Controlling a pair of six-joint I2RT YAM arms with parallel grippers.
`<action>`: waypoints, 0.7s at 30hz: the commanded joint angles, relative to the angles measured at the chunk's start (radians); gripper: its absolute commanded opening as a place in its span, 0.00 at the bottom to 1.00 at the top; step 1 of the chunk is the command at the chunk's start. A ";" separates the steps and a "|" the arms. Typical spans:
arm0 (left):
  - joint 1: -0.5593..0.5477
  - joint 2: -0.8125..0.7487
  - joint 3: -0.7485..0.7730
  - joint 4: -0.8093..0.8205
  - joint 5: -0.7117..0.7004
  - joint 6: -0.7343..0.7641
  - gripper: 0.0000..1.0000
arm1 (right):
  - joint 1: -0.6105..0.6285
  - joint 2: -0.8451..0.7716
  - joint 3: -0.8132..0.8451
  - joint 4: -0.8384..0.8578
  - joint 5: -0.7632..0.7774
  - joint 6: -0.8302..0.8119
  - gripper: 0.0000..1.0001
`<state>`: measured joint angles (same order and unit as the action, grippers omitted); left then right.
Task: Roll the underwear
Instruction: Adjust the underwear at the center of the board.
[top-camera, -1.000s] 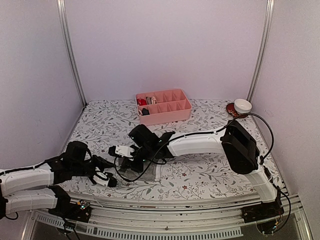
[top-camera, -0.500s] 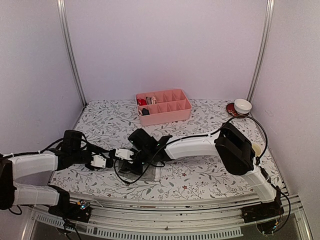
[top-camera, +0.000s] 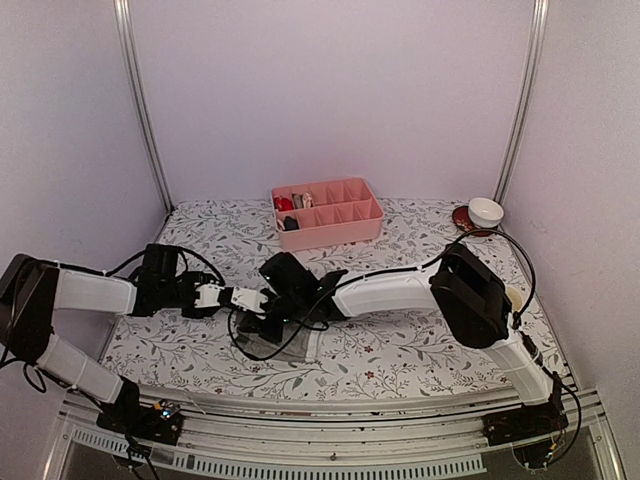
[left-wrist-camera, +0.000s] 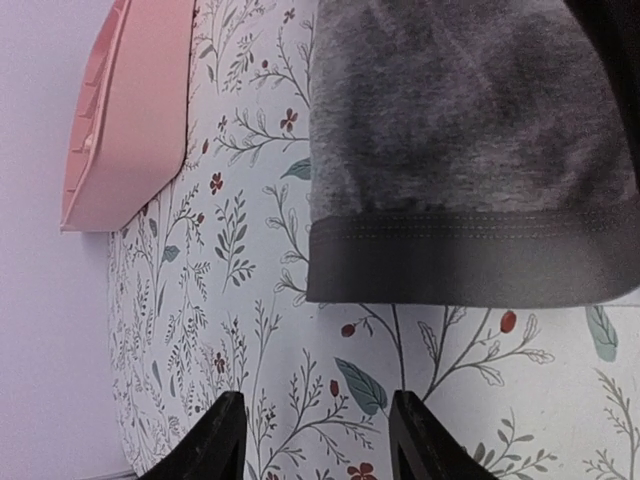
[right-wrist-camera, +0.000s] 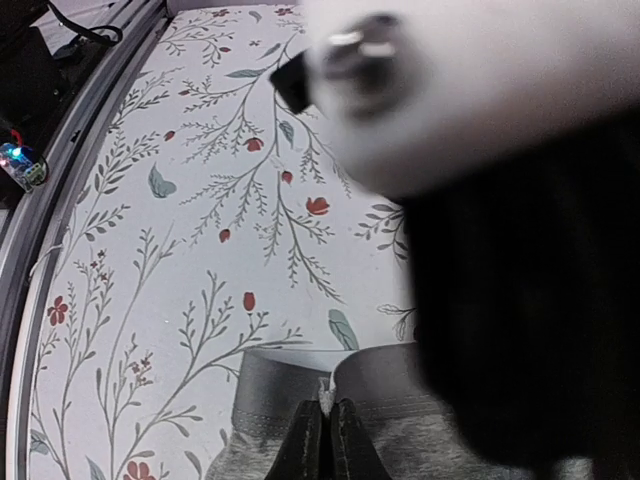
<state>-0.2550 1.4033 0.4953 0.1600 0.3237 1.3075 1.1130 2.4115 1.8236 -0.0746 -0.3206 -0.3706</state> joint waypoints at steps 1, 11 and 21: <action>0.004 0.006 0.043 0.066 -0.014 -0.088 0.51 | 0.026 -0.003 -0.013 0.002 -0.060 -0.018 0.07; 0.029 0.018 0.141 0.029 -0.042 -0.211 0.60 | 0.035 -0.122 -0.089 -0.023 -0.064 -0.039 0.46; -0.109 -0.030 0.201 -0.157 -0.036 -0.321 0.42 | -0.077 -0.424 -0.381 0.090 0.045 0.113 0.53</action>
<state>-0.2699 1.4029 0.7132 0.1001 0.2813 1.0248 1.1038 2.1071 1.5536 -0.0784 -0.3443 -0.3492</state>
